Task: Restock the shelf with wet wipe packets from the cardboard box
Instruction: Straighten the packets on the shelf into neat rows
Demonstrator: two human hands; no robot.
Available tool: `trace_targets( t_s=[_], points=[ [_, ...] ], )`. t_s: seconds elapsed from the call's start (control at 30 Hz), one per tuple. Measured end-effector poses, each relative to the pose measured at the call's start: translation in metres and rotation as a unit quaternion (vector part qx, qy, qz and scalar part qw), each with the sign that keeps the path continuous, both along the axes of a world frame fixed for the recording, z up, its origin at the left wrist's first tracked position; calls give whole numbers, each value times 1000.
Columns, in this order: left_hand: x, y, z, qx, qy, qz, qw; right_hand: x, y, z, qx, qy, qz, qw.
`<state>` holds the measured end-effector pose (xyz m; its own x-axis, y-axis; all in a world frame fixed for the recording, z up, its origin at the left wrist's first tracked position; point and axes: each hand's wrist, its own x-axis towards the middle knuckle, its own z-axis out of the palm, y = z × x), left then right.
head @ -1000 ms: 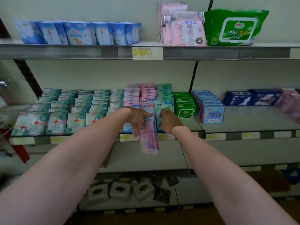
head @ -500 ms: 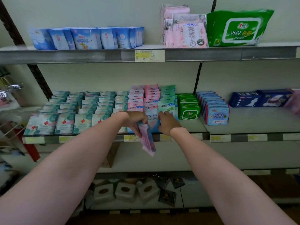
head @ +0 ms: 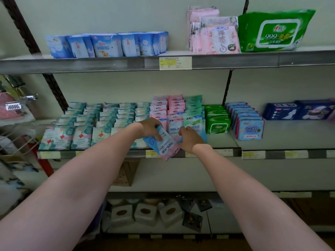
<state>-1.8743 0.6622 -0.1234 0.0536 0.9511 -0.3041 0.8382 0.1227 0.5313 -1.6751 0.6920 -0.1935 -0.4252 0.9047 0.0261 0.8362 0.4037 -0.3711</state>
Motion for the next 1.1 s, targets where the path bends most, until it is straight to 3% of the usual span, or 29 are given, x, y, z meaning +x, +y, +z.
trace_targets(
  t_s=[0.13,0.33,0.83,1.1],
  points=[
    [-1,2,2,4,-43,14,999,-1,1,1,7,3,4,1000],
    [1,8,2,19,-15,35,999,10,5,11,13,10,0,1000],
    [7,30,10,85,-53,75,992,20,19,21,43,13,-6,999],
    [-6,30,-2,66,-161,150,973,11,25,20,39,31,2,999]
  ],
)
